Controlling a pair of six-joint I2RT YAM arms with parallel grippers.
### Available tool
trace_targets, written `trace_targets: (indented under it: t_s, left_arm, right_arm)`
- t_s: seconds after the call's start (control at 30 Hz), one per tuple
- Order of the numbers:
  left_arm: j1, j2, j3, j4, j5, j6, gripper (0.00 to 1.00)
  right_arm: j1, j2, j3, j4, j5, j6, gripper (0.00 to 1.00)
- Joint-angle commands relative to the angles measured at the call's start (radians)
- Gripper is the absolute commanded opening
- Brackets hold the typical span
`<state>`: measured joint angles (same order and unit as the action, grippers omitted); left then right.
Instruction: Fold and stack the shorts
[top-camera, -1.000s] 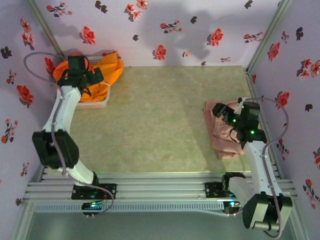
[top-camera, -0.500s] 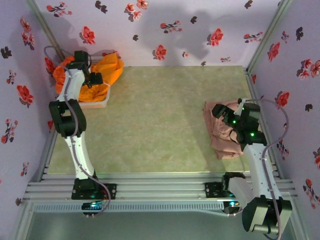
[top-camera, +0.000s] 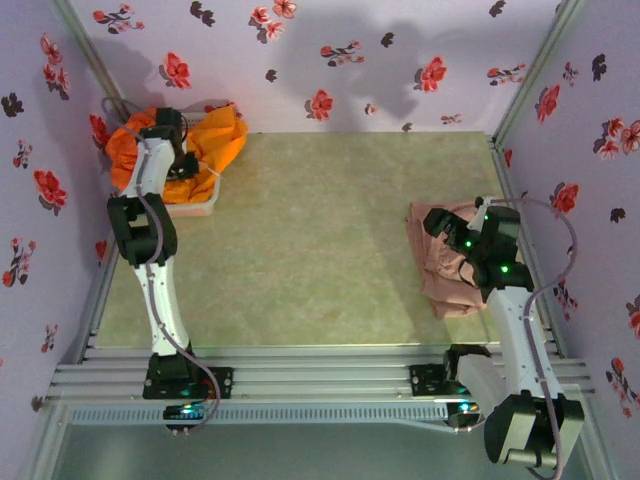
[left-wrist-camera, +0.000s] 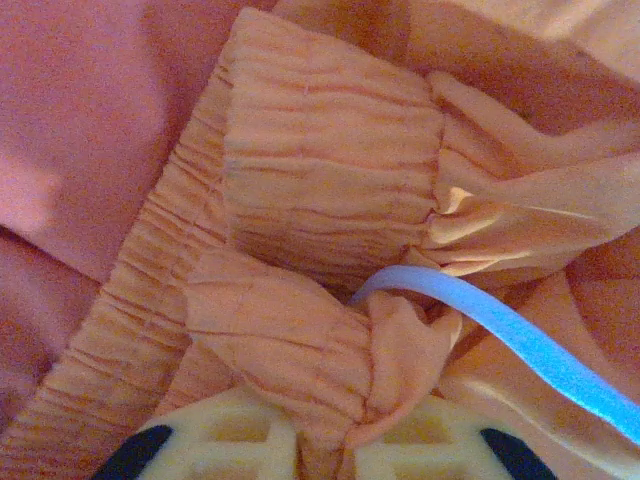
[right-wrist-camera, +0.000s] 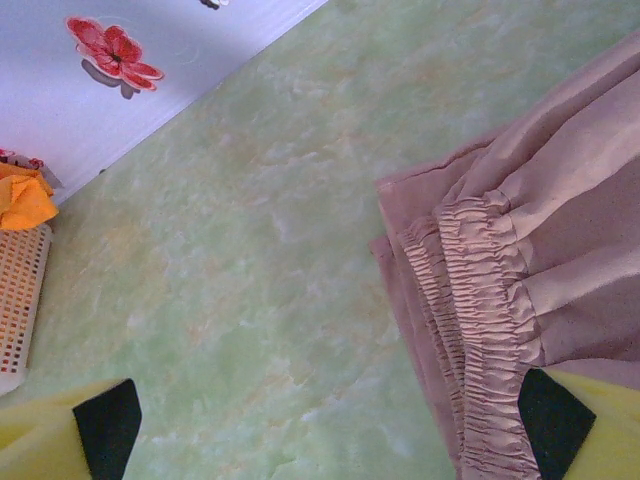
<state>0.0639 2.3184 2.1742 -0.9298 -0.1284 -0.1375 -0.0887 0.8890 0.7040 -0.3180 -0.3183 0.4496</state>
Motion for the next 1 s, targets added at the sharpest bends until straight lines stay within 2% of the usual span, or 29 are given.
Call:
trace_targets:
  t_s: [0.0,0.1,0.2,0.37,0.5,0.63,0.7,0.77,0.87,0.97]
  left_arm:
    - [0.007,-0.147,0.024,-0.019,0.037,-0.02,0.05]
    - [0.007,-0.272,0.013,0.004,0.06,-0.04,0.0]
    - [0.007,-0.417,-0.018,0.067,0.099,-0.075,0.0]
    - [0.001,-0.676,-0.101,0.215,0.237,-0.171,0.0]
    - [-0.032,-0.797,-0.102,0.269,0.326,-0.212,0.0]
    - [-0.128,-0.869,-0.091,0.277,0.332,-0.212,0.0]
    - [-0.199,-0.892,-0.106,0.282,0.315,-0.212,0.0]
    - [-0.304,-0.908,-0.148,0.295,0.25,-0.197,0.0]
    - [-0.446,-0.915,-0.264,0.344,0.156,-0.202,0.0]
    - [-0.557,-0.91,-0.442,0.465,0.117,-0.264,0.01]
  right_arm:
    - [0.006,-0.007,-0.006,0.012,-0.009,0.0,0.99]
    - [0.006,-0.009,-0.004,0.012,-0.01,0.001,0.99]
    - [0.006,-0.01,-0.006,0.015,-0.012,0.004,0.99]
    - [0.007,-0.007,-0.005,0.028,-0.023,0.013,0.99]
    - [0.01,-0.005,0.0,0.033,-0.039,0.021,0.99]
    - [0.013,0.0,0.01,0.033,-0.047,0.026,0.99]
    - [0.015,0.003,0.012,0.031,-0.045,0.027,0.99]
    - [0.015,0.009,0.015,0.028,-0.036,0.03,0.99]
    - [0.017,0.031,0.029,-0.009,0.015,0.035,0.99]
    - [0.017,0.061,0.039,-0.047,0.055,0.038,0.99]
